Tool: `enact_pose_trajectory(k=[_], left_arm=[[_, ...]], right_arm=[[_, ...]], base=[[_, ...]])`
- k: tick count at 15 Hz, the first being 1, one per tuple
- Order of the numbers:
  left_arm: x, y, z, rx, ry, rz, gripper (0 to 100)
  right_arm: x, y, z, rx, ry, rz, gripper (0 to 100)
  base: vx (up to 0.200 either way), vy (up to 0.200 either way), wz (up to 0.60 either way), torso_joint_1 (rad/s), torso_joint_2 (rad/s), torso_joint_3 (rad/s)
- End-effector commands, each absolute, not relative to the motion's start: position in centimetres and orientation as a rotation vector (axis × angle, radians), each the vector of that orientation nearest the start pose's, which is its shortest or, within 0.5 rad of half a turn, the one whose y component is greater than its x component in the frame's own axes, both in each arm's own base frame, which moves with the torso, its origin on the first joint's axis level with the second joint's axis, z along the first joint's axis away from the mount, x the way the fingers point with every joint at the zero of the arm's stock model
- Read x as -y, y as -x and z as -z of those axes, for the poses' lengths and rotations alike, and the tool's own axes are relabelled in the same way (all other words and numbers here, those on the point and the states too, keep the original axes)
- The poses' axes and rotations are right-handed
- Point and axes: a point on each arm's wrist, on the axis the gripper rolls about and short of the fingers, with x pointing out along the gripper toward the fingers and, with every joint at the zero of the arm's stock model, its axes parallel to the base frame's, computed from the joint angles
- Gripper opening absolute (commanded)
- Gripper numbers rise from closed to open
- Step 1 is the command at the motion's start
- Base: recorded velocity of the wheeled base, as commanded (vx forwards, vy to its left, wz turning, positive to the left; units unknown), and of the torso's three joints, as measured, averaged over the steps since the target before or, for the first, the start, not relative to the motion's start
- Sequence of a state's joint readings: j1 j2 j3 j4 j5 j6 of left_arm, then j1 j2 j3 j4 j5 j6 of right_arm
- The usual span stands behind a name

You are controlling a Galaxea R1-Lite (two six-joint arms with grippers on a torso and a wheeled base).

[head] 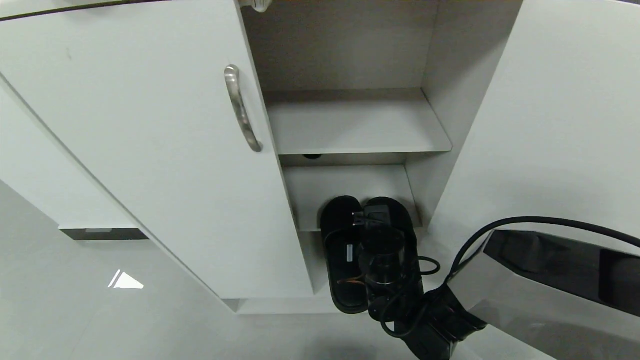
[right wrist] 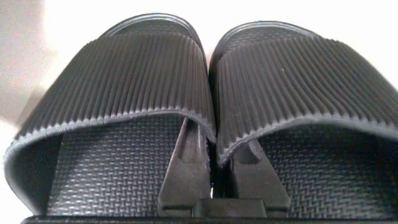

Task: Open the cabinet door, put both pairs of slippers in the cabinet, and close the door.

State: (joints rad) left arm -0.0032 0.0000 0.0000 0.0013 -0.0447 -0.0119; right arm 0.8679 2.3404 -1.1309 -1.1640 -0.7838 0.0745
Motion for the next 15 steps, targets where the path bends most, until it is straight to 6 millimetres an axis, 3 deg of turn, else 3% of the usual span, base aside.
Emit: enact_pose_trajectory(k=[1, 8, 15], left_arm=[[0.1, 2.3, -7.5, -0.003, 0.012, 0.048, 0], [0.1, 2.3, -7.5, -0.003, 0.014, 0.048, 0], [0.1, 2.3, -7.5, -0.003, 0.015, 0.046, 0]], right_arm=[[-33.1, -30.1, -8.0, -0.026, -0.047, -0.085, 0], [-34.9, -36.0, -7.9, -0.014, -0.057, -0.019, 0], [-34.7, -38.6, -8.0, 0.001, -0.072, 0.009, 0]], base=[[0.2, 0.0, 0.0, 0.007, 0.0, 0.007], [0.029, 0.0, 0.0, 0.0, 0.0, 0.0], [0.0, 0.0, 0.0, 0.0, 0.0, 0.0]])
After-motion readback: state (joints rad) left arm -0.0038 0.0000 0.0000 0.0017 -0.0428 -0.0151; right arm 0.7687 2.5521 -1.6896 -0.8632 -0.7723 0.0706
